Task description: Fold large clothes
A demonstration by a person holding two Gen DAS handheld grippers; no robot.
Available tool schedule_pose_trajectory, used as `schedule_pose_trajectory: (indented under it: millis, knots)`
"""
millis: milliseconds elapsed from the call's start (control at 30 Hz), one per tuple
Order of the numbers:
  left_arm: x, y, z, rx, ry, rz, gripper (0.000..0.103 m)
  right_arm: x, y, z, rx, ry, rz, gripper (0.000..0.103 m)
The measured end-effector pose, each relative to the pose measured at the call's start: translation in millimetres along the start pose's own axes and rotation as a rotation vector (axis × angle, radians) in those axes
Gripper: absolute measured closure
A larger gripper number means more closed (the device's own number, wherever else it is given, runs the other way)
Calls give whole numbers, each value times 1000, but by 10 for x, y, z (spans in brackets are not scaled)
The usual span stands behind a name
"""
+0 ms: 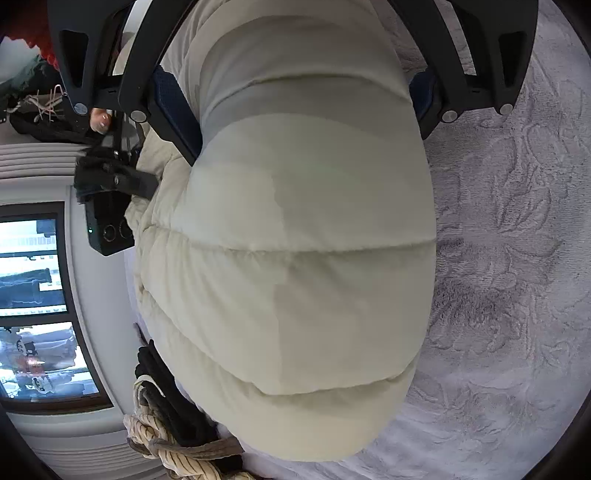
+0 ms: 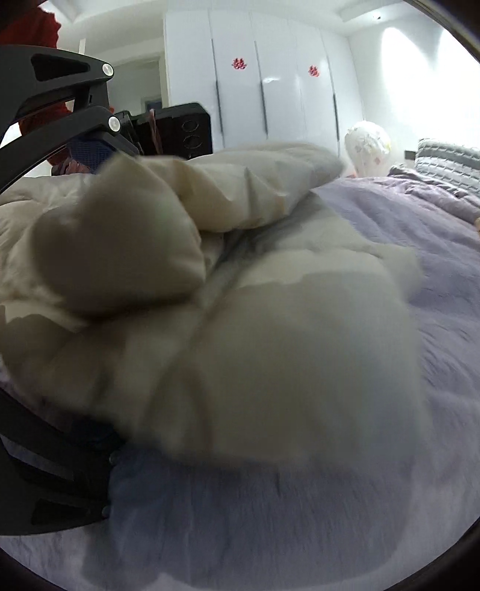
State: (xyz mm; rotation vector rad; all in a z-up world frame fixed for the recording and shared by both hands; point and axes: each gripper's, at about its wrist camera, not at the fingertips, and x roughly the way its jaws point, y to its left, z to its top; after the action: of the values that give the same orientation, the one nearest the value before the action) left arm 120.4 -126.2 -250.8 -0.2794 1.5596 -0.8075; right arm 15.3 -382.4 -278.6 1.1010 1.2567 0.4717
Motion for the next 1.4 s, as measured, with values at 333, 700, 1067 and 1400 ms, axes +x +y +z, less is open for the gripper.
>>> schedule_pose_trajectory:
  millis: [333, 700, 1067, 1400]
  knots:
    - [-110, -315, -57, 59, -21, 58, 14, -132, 133, -317, 47, -24, -1, 50]
    - [-964, -293, -64, 50, -125, 54, 14, -67, 894, -374, -47, -20, 15, 52]
    - [-1781, 809, 513, -17, -236, 188, 14, 1093, 1284, 197, -104, 37, 86, 52]
    - [-1456, 1656, 700, -107, -244, 166, 11, 1618, 991, 531, -85, 53, 0, 41]
